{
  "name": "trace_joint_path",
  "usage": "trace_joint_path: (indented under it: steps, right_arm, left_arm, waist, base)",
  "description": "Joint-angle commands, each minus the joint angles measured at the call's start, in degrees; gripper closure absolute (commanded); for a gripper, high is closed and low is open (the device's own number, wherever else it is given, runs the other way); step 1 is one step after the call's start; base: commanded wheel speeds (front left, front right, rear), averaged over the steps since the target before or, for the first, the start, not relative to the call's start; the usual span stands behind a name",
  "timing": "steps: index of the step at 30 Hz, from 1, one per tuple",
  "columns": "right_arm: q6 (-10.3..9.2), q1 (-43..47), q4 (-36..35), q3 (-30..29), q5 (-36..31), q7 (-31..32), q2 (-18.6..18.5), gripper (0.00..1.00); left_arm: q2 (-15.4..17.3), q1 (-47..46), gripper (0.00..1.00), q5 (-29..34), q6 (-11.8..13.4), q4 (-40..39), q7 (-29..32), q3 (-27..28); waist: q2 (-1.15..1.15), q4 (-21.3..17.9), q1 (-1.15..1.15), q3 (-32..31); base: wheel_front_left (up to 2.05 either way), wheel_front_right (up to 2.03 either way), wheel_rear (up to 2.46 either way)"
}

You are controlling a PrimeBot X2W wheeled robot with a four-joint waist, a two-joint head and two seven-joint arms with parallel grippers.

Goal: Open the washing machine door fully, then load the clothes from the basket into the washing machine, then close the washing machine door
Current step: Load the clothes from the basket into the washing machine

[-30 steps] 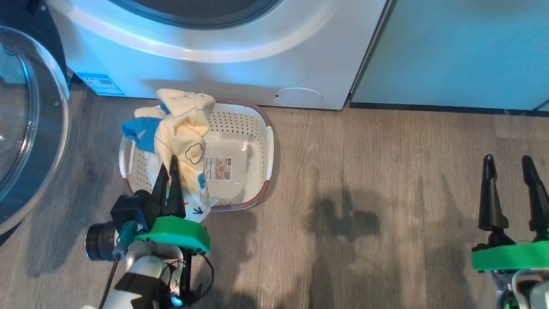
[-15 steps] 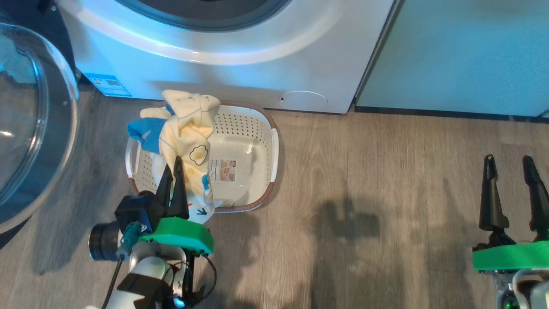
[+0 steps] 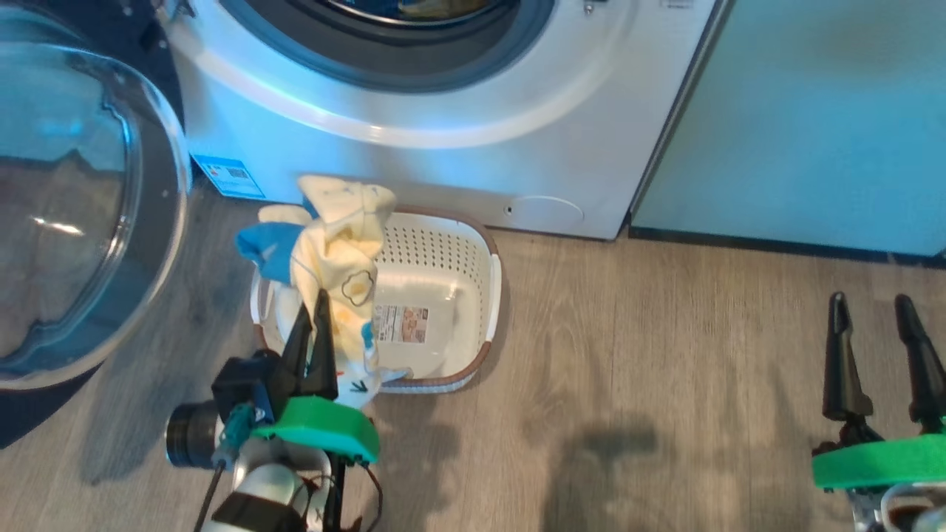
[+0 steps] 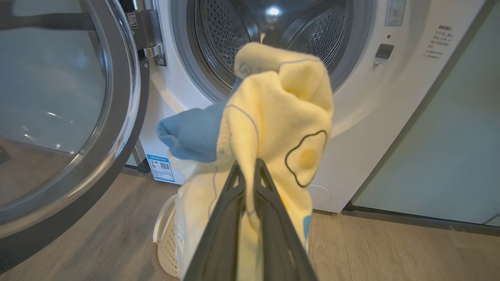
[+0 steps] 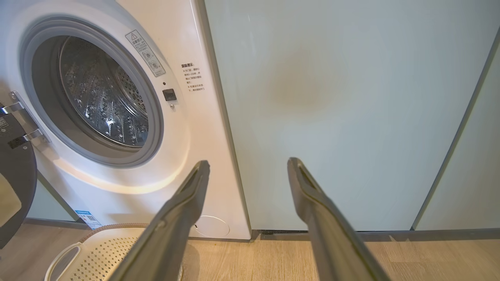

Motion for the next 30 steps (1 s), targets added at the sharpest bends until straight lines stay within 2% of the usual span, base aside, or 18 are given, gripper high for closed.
trace_joint_path:
  steps: [1,18,30]
  right_arm:
    - [0.25,0.0,-2.2,0.9,-0.6,0.4,-0.3,0.0]
    - [0.25,5.5,-4.8,0.4,-2.0,2.9,0.5,0.0]
    - [0.25,7.5,-6.2,0.6,-1.3,3.8,0.5,0.0]
  left_arm:
    - [1.2,-0.4,1.0,-0.2,0.3,-2.3,-0.5,1.9]
    - [2.1,4.1,1.0,-0.4,1.0,-5.9,1.1,-0.1]
    - [2.8,5.5,1.0,-0.6,1.3,-7.4,1.9,-0.7]
  waist:
    - [0.0,0.6,0.0,-1.0]
    - [0.0,2.4,0.0,-7.6]
    - [0.0,2.8,0.0,-10.1]
  base:
    - [0.0,0.0,0.0]
    - [0.0,0.0,0.0]
    - [0.0,0.0,0.0]
